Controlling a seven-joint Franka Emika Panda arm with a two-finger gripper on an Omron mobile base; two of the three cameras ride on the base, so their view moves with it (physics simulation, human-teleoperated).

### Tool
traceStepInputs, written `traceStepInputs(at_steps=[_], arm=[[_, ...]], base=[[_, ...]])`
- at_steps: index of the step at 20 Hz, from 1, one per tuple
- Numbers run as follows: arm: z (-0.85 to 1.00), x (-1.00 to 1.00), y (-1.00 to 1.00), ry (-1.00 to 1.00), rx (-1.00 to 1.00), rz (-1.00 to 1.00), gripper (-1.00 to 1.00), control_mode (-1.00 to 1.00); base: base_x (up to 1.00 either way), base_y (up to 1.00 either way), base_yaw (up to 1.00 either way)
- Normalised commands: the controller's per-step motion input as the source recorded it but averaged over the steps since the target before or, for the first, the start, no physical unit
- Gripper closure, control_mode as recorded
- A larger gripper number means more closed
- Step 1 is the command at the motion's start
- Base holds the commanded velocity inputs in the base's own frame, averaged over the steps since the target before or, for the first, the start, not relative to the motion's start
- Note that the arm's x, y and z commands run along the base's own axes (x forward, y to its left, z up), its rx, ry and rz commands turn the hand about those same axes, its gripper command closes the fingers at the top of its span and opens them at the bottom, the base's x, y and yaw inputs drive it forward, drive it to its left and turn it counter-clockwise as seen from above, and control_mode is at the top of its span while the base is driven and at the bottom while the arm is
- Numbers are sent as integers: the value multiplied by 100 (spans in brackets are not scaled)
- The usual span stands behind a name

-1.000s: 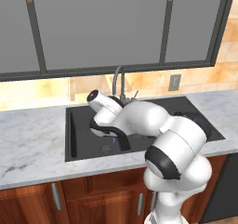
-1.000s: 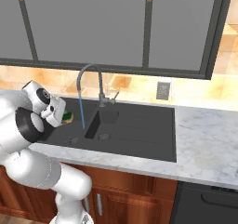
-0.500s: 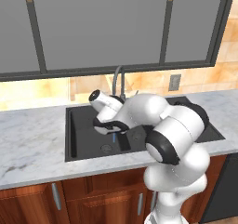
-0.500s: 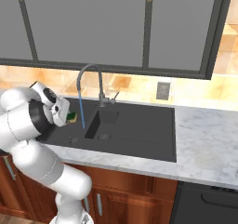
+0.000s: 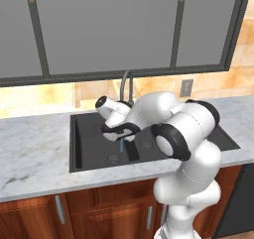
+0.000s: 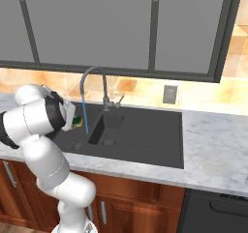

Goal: Soak the sponge with water for a few seconds and then drop it inside the sink.

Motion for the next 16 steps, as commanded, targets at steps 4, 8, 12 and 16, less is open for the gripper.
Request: traceStepInputs(at_steps=[4, 8, 12, 16], arm=[[-18, 29, 0, 0, 0, -1, 100, -100], [-18, 29, 0, 0, 0, -1, 100, -100], [-13, 23, 0, 0, 0, -1, 100, -100], [-12, 17, 0, 0, 0, -1, 100, -100]], base=[[0, 0, 0], [0, 0, 0], [0, 0, 0], [0, 0, 0]])
